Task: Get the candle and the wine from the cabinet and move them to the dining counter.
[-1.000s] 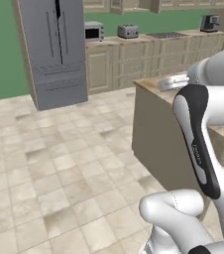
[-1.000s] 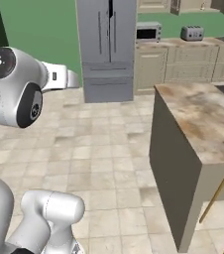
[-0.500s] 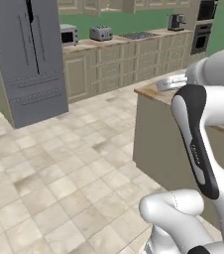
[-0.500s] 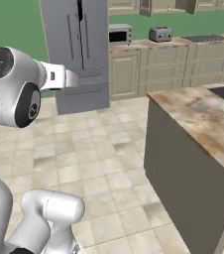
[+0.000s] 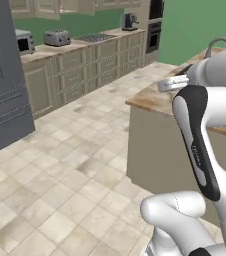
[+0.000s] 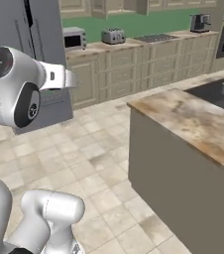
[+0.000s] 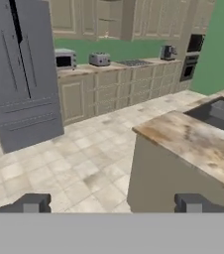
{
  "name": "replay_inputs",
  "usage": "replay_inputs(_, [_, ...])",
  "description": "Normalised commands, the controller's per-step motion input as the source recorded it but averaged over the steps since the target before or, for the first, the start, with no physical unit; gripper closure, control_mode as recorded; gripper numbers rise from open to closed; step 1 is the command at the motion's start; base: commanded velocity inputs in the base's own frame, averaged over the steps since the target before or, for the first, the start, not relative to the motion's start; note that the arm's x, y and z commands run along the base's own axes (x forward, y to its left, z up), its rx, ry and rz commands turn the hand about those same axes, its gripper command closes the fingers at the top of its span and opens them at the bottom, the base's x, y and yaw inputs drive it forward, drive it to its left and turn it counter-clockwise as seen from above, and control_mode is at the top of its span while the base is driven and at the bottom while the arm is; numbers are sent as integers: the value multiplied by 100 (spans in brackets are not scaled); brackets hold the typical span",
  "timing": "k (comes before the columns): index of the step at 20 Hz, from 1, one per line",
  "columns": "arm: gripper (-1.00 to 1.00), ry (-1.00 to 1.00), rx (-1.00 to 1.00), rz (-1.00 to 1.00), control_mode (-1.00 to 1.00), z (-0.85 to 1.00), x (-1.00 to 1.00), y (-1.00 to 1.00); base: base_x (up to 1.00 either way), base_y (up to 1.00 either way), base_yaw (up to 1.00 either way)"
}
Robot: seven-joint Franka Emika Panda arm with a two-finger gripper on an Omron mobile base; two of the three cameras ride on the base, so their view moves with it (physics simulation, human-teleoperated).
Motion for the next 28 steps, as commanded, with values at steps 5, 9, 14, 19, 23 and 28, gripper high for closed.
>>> replay_inputs(5, [-100, 0, 0, 0, 100, 0, 0, 0, 78, 100, -41])
replay_inputs(9, [-100, 0, 0, 0, 100, 0, 0, 0, 65, 100, -39])
replay_inputs(14, [-100, 0, 0, 0, 100, 0, 0, 0, 49, 100, -38])
replay_inputs(19, [-100, 0, 0, 0, 100, 0, 0, 0, 45, 100, -40])
replay_inputs(23, [-100, 0, 0, 0, 100, 0, 0, 0, 47, 100, -41])
replay_inputs(28, [-100, 0, 0, 0, 100, 0, 0, 0, 47, 100, -41])
